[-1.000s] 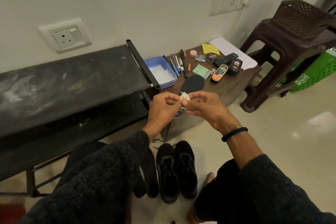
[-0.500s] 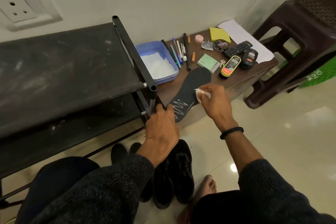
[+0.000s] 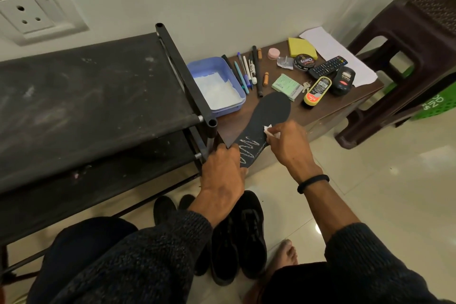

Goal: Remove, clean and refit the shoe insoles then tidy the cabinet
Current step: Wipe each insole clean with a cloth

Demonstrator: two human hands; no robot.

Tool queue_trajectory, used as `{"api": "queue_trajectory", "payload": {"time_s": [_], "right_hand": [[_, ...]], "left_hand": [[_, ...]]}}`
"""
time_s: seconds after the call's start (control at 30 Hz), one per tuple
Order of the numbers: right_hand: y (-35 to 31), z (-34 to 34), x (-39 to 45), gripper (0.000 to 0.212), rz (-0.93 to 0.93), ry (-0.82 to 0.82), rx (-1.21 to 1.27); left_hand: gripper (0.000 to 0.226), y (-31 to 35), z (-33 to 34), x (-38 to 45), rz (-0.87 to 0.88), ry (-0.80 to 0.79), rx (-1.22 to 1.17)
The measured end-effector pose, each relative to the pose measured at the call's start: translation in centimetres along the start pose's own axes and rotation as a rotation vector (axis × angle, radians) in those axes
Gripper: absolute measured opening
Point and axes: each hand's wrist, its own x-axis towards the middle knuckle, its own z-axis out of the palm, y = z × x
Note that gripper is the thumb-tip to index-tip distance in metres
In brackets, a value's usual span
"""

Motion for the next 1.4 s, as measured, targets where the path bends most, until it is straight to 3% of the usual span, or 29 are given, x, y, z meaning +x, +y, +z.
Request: {"api": "queue_trajectory", "payload": {"time_s": [0.17, 0.53, 0.7, 0.83, 1.23, 1.4], "right_hand": [[0.3, 0.3, -0.6, 0.018, -0.031, -0.057, 0.025], [-0.4, -0.1, -2.0, 0.008, -0.016, -0.322, 0.183], [-0.1, 0.3, -0.9, 0.014, 0.063, -0.06, 0.129], [0.0, 0.8, -0.4, 0.019, 0.042, 0.109, 0.053], [-0.7, 1.7, -2.2, 0.008, -0.125, -0.135, -0.017], [-0.7, 2.3, -2.0, 0.01, -0.194, -0.102, -0.062]], "left_hand": [[0.064, -0.1, 0.7, 0.2, -0.022, -0.001, -0.023], [0.065, 0.1, 0.7, 0.5, -0.044, -0.033, 0.012], [0.066, 0.4, 0.2, 0.4, -0.03, -0.039, 0.151], [0.066, 0.2, 0.2, 0.2, -0.022, -0.042, 0.1], [0.06, 0.0, 0.9, 0.6, -0.024, -0.004, 0.029], [0.052, -0.2, 0.6, 0.7, 0.003, 0.043, 0.031]]}}
